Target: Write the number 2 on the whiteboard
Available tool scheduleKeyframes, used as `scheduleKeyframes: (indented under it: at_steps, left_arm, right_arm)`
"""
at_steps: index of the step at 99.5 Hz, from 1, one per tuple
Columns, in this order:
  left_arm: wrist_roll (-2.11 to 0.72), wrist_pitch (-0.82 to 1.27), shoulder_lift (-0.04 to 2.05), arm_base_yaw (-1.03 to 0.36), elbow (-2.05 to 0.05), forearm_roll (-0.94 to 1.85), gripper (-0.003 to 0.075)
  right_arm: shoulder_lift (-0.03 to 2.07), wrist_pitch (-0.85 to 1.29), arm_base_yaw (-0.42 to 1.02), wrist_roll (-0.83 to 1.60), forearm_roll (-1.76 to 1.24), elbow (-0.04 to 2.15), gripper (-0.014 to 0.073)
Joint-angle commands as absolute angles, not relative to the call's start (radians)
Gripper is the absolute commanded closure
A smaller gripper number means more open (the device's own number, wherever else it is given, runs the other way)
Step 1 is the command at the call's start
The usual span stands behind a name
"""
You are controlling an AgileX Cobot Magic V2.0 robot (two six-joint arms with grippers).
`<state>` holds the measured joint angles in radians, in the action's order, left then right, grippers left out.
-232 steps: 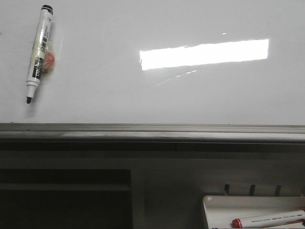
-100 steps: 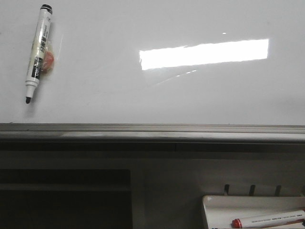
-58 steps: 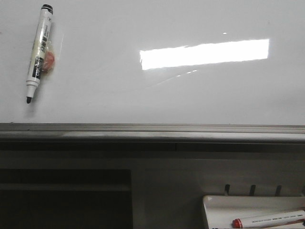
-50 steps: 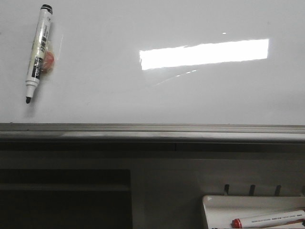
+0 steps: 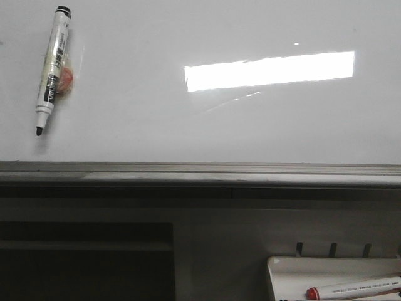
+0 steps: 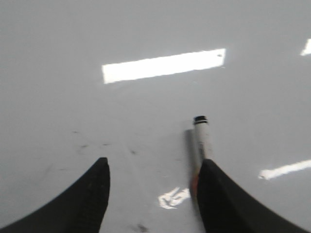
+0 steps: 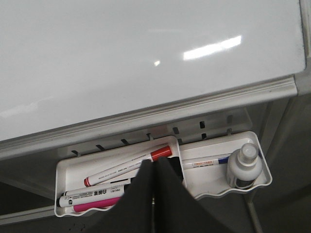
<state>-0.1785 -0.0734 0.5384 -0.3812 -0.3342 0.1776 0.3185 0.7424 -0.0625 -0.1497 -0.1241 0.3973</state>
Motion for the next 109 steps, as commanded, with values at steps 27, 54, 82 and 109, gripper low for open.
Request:
scheduleKeyframes:
  at_steps: [27,54,82,109]
  left_arm:
    - [-0.181,-0.296,0.798,-0.618,-0.369,0.303,0.0391]
    - [-0.166,-0.411,1.023,-0.624,-0.369,0.346,0.0405]
    - [-0.151,-0.459,1.110,-0.663,-0.414,0.340,0.0405]
    - [-0.162,-0.486,1.173,-0.670,-0.421,0.474,0.0405]
  right_arm:
    - [0.336,0.678,-0.065,-0.136,-0.113,0.421,0.0654]
    - [0.336,0.665,-0.065,-0.136,-0.113,0.421,0.0655]
    - [0.336,0.649,-0.065,-0.136,-0.095,0.421,0.0655]
    - [0.336,0.648,-0.065,-0.136,-0.093,0.421,0.0655]
